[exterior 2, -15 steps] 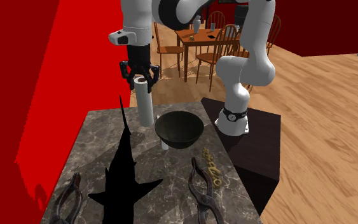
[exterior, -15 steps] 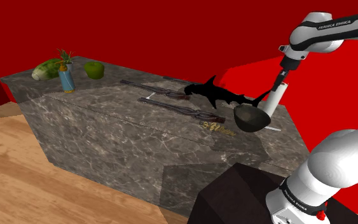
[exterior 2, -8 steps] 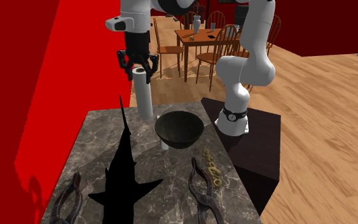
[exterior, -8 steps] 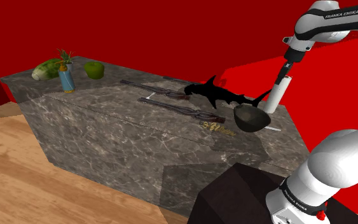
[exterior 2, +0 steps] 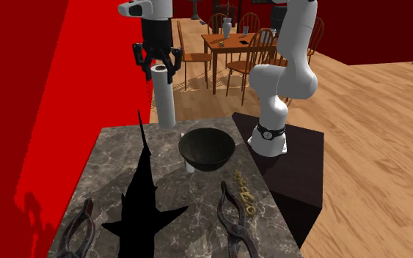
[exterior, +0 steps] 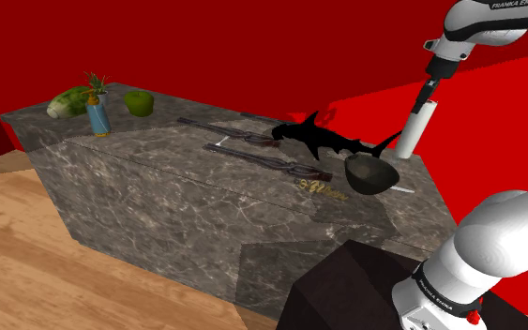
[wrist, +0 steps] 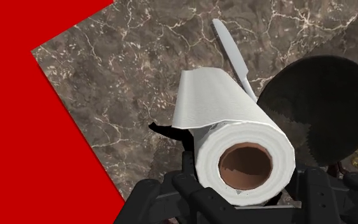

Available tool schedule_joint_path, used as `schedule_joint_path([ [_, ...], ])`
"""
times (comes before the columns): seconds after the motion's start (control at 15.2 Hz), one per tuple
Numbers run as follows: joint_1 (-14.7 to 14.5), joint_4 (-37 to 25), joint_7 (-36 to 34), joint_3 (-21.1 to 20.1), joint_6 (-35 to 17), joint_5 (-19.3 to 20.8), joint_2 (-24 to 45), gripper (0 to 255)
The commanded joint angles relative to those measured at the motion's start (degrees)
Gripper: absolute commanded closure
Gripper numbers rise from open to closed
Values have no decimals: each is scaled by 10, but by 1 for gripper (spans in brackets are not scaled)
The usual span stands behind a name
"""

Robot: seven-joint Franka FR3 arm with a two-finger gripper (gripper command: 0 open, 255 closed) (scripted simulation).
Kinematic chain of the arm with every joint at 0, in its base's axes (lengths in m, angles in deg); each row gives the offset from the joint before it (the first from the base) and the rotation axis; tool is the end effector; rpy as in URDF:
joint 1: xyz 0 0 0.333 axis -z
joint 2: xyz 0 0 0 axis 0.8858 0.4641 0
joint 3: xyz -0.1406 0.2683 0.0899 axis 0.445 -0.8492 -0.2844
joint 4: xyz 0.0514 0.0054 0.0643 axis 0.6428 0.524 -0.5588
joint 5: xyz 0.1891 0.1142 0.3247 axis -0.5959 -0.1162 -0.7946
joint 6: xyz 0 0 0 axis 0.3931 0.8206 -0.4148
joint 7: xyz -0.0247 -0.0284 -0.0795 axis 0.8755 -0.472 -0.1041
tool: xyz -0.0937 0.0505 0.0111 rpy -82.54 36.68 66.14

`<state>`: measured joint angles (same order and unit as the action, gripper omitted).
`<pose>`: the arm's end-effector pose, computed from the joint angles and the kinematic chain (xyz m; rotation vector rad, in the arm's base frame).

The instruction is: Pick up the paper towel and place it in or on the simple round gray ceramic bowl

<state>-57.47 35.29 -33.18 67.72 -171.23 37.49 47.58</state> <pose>0.3247 -0.3129 0.5655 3.0720 0.3365 0.0961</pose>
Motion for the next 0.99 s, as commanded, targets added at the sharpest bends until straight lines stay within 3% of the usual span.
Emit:
schedule_joint_path([
  [0.0, -2, -19, 1, -3, 17, -3, 2, 255],
  [0.59, -7, -91, 6, -9, 80, -12, 12, 255],
  [0.92, -14, -89, -59, -74, 131, -14, -32, 255],
])
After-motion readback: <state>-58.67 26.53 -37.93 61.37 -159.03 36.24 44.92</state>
